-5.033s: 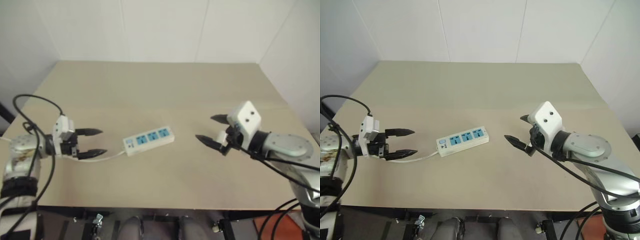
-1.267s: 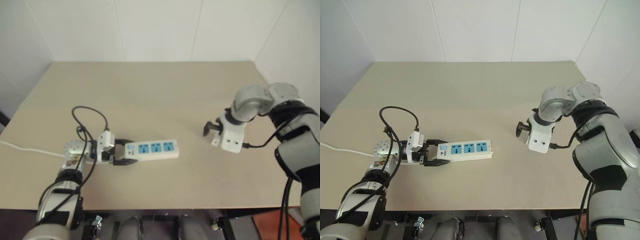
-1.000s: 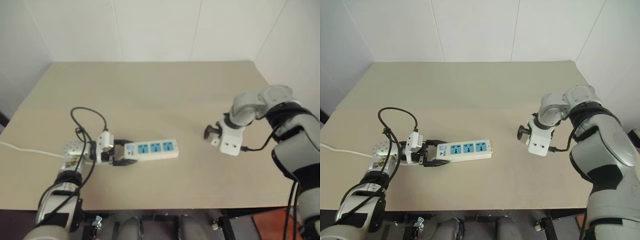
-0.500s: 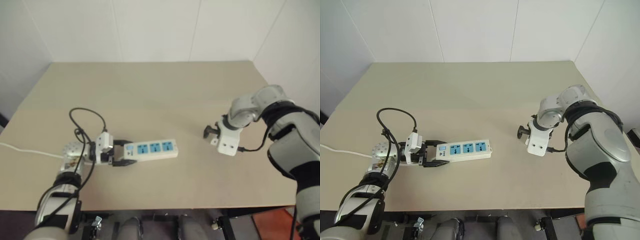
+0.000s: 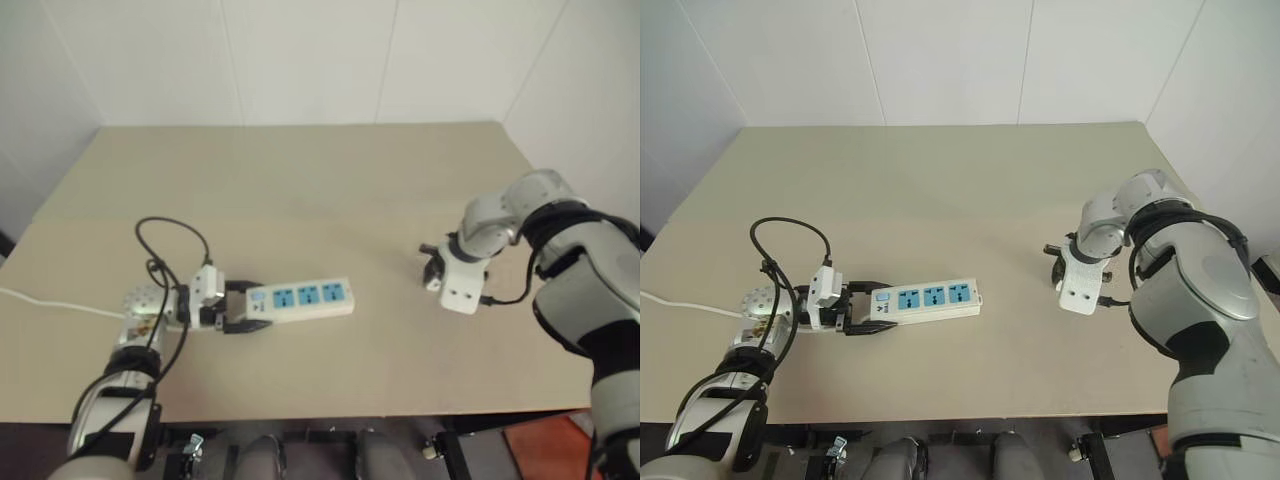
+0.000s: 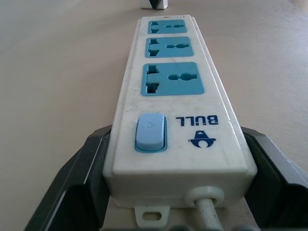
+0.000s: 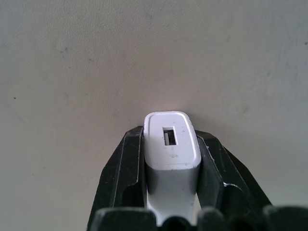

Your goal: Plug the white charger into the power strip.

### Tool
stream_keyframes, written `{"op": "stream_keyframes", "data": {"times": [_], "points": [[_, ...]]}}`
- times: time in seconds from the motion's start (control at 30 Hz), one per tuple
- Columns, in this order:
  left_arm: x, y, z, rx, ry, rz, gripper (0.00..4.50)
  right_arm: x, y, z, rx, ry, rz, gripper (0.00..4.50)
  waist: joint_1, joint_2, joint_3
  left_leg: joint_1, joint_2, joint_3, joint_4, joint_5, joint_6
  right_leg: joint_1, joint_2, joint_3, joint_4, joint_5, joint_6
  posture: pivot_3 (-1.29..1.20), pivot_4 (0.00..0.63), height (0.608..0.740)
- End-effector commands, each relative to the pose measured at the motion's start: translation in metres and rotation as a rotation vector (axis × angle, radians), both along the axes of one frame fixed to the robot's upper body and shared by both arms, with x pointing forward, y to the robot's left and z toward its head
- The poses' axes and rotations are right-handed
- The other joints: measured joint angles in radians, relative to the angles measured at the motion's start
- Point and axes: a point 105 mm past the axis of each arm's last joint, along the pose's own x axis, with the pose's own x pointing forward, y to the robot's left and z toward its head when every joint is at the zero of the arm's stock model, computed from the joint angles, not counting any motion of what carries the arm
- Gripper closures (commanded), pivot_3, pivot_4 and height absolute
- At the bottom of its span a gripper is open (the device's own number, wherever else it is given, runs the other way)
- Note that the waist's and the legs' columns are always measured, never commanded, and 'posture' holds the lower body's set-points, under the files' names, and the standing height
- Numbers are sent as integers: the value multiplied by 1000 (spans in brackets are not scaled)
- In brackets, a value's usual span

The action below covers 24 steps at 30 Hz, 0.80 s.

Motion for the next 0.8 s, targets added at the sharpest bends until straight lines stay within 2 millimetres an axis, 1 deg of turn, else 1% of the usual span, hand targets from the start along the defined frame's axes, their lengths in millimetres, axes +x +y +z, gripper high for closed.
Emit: {"op": "stream_keyframes", "data": {"times": [0.03,0.2,0.33,0.43,0.47,0.53,0.63,0.7,0.8], "points": [[-2,-1,-5,22,10,-8,1186,-1,11,5,41,0,46,3382,-2,0,0,0,0,0,0,0,0,0,0,0,0,0,0,0,150,740],[-1,-2,-4,25,6,-6,1186,2,13,9,65,-20,45,3382,-5,0,0,0,0,0,0,0,0,0,0,0,1,0,0,0,150,740],[0,-3,-2,19,2,-11,1186,4,18,26,128,-49,26,3382,-6,0,0,0,0,0,0,0,0,0,0,0,1,0,0,0,150,740],[0,-4,-1,16,2,-22,1186,7,29,44,289,-66,-39,3382,-5,0,0,0,0,0,0,0,0,0,0,0,0,0,0,0,150,740],[0,-5,0,15,1,-24,1186,8,32,48,328,-67,-57,3382,-4,0,0,0,0,0,0,0,0,0,0,0,0,0,0,0,150,740],[0,-6,-1,12,-1,-32,1186,14,43,60,484,-75,-132,3382,-4,0,0,0,0,0,-1,0,0,1,0,0,0,0,0,0,150,740],[1,-8,-1,13,-6,-40,1186,19,53,72,651,-51,-222,3382,-3,0,0,0,0,0,-1,0,0,2,0,0,-1,0,0,0,150,740],[0,-11,-1,16,-12,-60,1186,22,64,88,857,20,-320,3382,0,0,0,0,0,-1,-1,0,0,2,0,0,-1,0,0,0,150,740],[0,-12,-1,28,-18,-86,1186,22,77,112,1136,153,-394,3382,2,0,0,0,0,-1,-1,0,0,2,-1,-1,-1,0,0,0,150,740]]}}
